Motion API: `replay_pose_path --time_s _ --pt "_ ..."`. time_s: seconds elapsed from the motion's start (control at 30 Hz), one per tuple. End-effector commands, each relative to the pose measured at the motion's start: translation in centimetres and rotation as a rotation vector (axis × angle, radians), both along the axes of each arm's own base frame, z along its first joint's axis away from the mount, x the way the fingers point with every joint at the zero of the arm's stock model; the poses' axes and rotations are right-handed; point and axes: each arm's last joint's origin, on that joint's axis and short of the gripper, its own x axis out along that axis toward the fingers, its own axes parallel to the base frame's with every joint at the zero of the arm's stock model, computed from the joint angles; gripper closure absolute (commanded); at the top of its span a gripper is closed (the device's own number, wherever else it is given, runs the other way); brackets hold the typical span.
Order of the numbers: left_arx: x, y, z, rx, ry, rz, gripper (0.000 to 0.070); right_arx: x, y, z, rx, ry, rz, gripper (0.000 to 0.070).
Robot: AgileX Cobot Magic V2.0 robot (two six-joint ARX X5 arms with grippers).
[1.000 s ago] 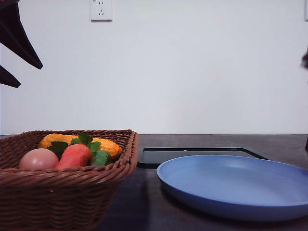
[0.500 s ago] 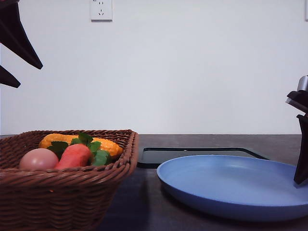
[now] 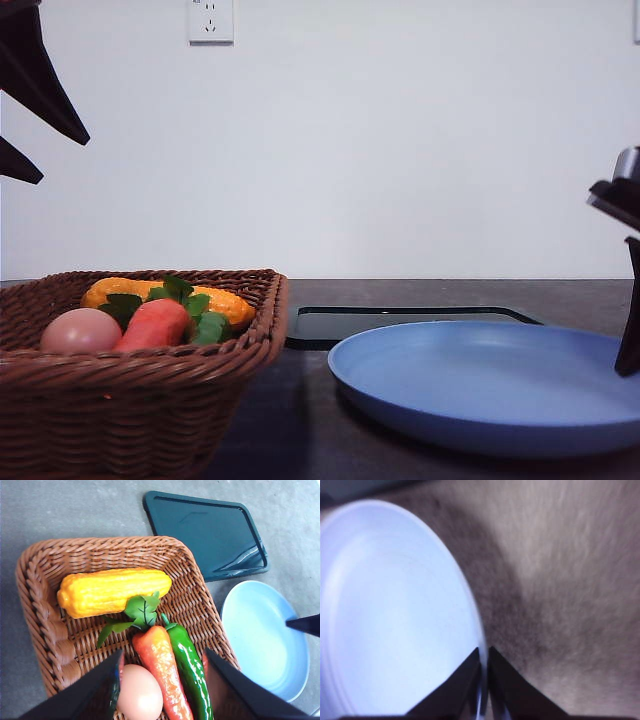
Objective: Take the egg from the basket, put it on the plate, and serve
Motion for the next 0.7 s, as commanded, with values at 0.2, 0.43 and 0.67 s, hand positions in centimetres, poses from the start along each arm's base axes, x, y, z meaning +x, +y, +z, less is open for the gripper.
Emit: replay_pose_path --time_s 0.2,0.43,0.67 --pt "-0.4 -0.9 0.5 -0.001 0.052 -0.049 0.0281 -0.9 -0.9 3.1 -0.022 -0.165 -0.105 0.07" --pt "-1.8 -2.8 1.5 0.182 0.109 -0.034 0.028 -2.3 -2.2 5.8 -0.004 -0.315 -0.191 0.07" --pt "-1.9 -5.4 1.8 0.314 0.153 -0.015 0.0289 -3.3 -2.5 7.1 0.003 -0.392 -0.214 0.07"
